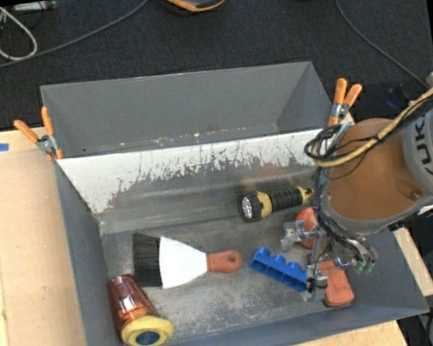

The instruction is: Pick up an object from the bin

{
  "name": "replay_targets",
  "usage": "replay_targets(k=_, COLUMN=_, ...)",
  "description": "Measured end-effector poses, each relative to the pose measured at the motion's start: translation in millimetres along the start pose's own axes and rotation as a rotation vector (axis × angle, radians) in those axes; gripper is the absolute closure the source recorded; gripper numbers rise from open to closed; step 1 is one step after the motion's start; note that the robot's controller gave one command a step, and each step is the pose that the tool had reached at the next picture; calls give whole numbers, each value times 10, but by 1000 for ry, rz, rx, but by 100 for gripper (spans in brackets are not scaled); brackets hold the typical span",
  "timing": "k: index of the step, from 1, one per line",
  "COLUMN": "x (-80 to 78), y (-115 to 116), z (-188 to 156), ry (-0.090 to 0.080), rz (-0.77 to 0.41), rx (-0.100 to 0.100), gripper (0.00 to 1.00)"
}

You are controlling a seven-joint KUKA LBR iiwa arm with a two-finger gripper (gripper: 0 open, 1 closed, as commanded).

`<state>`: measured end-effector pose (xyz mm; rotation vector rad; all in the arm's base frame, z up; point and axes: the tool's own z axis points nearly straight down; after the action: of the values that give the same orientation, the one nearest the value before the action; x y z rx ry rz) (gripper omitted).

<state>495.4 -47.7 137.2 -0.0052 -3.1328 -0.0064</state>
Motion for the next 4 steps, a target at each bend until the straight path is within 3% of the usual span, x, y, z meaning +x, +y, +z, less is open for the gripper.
replay_targets(k=1, x=-426, y=-221, z=121, ry=-5, rz=-145, rx=1, gripper=0)
replay_targets(k=2, x=-184, y=-5, z=505, ry=4, rz=79, rx=-1, gripper=0)
replay_targets(k=3, x=-199, y=-24, z=652, ry=-11, rz=-24, rx=2, gripper=0)
replay_targets(k=4, x=-51, y=329, z=676, ry=8, rz=115, rx=-1, gripper=100)
